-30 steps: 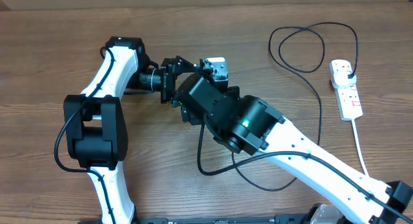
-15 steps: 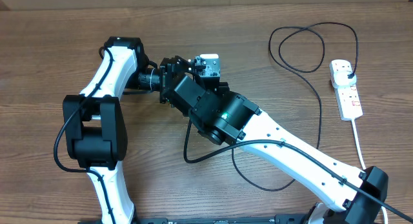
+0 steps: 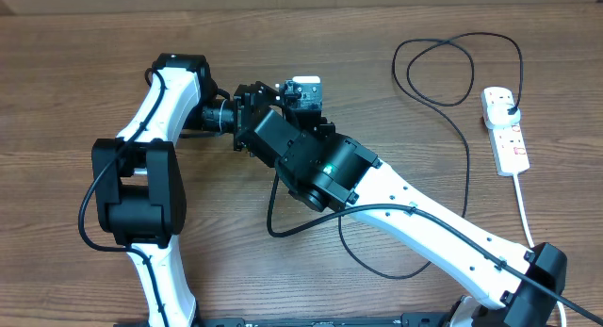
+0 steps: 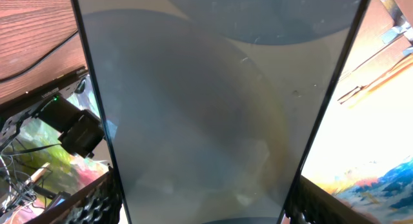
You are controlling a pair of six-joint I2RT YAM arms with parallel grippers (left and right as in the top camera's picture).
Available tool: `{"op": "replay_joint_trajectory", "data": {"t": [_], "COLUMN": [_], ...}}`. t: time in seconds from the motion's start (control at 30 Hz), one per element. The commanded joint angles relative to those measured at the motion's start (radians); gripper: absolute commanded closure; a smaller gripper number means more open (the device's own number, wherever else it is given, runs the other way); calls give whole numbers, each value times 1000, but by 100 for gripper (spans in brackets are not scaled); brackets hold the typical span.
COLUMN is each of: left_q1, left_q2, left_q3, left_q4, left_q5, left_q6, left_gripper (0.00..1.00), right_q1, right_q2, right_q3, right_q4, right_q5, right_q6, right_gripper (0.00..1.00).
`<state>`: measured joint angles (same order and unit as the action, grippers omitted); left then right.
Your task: Plug charger to phone and switch on socket
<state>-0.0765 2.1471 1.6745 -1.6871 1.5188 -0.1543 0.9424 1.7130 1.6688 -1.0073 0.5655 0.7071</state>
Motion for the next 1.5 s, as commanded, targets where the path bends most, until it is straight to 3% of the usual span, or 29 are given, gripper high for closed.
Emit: {"op": "replay_joint_trajectory", "data": {"t": [0.0, 1.13, 1.33, 1.47], "left_q1": [5, 6, 6, 6], "left_q2": [7, 7, 7, 7], "left_q3": [25, 25, 25, 25], "left_q4": [-4, -4, -3, 64], "left_q5": [42, 46, 46, 45], "left_q6": [6, 12, 13, 13], "left_gripper": [27, 23, 18, 7], "right_q1": [-1, -1, -1, -1], "right_q2": [-1, -1, -1, -2], "right_q3": [26, 26, 26, 26], "right_q4": [-8, 0, 0, -3], "right_q5": [16, -9, -9, 3], "right_q6": [0, 4, 10, 172], "right_gripper": [64, 96, 96, 96]}}
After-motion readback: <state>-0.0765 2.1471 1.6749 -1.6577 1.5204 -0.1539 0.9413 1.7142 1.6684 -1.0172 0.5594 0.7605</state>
